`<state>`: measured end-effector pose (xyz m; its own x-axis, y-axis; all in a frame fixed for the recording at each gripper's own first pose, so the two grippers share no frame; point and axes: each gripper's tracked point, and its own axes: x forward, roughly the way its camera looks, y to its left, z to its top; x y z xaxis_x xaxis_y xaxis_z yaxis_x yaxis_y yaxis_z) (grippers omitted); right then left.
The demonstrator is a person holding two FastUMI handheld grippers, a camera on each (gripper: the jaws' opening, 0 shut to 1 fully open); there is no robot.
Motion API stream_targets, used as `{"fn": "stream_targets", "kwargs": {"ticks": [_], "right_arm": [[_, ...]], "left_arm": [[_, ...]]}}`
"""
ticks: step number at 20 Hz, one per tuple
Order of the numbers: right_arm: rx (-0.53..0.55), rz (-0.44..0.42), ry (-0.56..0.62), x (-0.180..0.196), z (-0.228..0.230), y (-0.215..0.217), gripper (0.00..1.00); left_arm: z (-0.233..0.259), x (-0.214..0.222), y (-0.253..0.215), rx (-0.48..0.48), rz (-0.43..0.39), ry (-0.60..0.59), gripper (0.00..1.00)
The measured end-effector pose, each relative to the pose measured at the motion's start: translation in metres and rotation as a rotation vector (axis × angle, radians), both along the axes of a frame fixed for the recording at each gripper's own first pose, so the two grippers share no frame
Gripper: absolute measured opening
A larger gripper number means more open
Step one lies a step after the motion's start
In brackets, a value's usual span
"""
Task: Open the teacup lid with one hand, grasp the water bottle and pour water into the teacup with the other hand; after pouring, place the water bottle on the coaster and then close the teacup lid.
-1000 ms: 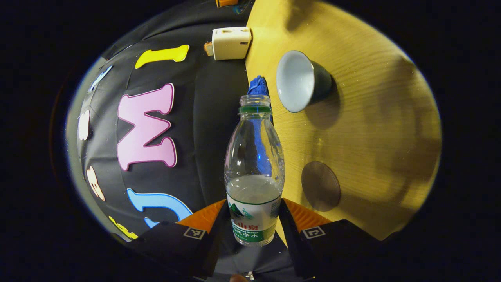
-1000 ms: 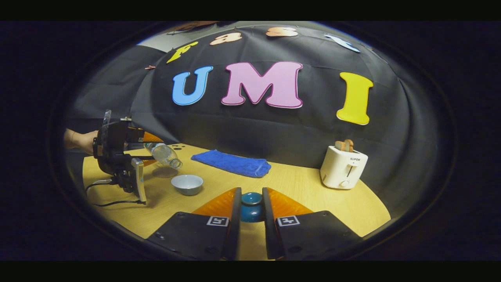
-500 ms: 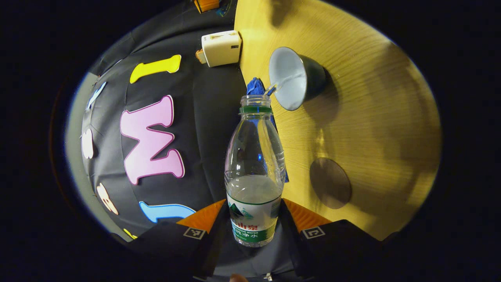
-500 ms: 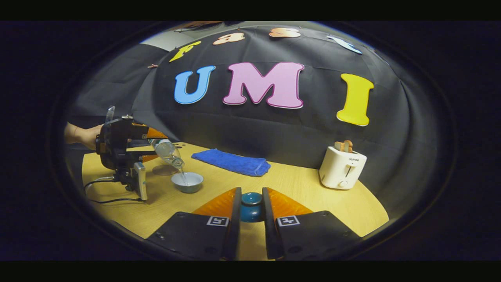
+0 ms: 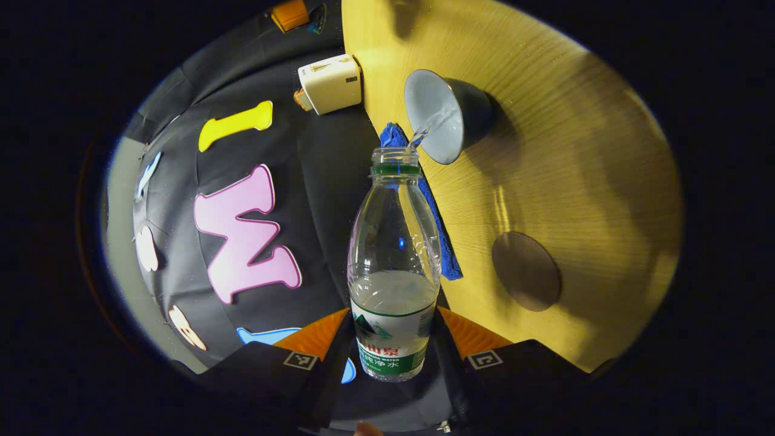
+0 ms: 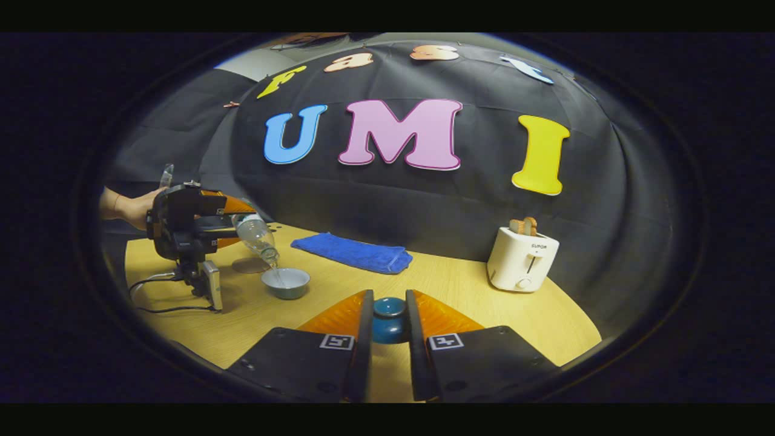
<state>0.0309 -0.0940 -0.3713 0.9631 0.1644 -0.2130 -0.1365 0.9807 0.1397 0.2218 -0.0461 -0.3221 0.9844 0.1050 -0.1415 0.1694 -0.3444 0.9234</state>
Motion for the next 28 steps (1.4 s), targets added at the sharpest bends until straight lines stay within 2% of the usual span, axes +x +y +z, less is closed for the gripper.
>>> {"fn": "stream_targets", "kwargs": {"ticks": [1,3,4,5,6,7,8,22,25,26,27,28], "right_arm": [[0.001,-0.002,-0.004,0.000,0.001,0.000,0.34],[-0.001,-0.002,-0.009,0.000,0.002,0.000,0.34],[-0.001,-0.001,-0.010,-0.001,0.003,0.000,0.30],[-0.002,0.000,-0.011,-0.001,0.003,-0.001,0.30],[-0.003,0.000,-0.011,-0.001,0.003,-0.001,0.34],[-0.003,-0.001,-0.012,-0.002,0.003,-0.002,0.30],[-0.002,-0.001,-0.012,-0.003,0.004,-0.003,0.34],[0.011,-0.031,-0.024,-0.006,0.007,-0.013,0.34],[0.002,-0.037,-0.031,-0.006,0.009,-0.019,0.34],[0.001,-0.040,-0.029,-0.006,0.008,-0.020,0.30],[0.001,-0.043,-0.028,-0.006,0.008,-0.021,0.34],[0.002,-0.046,-0.027,-0.006,0.007,-0.022,0.34]], "left_arm": [[0.002,0.001,0.000,0.015,-0.007,-0.006,0.74],[0.003,0.003,-0.001,0.022,-0.019,-0.015,0.74],[0.005,0.003,-0.002,0.030,-0.025,-0.023,0.75],[0.006,0.003,-0.003,0.036,-0.030,-0.027,0.74],[0.005,0.003,-0.004,0.042,-0.038,-0.027,0.74],[0.008,0.003,-0.006,0.052,-0.049,-0.031,0.74],[0.011,0.004,-0.008,0.063,-0.060,-0.035,0.74],[0.061,0.021,-0.042,0.269,-0.281,-0.121,0.74],[0.067,0.024,-0.049,0.289,-0.312,-0.133,0.74],[0.068,0.024,-0.051,0.288,-0.322,-0.138,0.74],[0.068,0.025,-0.053,0.283,-0.329,-0.139,0.74],[0.069,0.025,-0.055,0.279,-0.335,-0.144,0.74]]}}
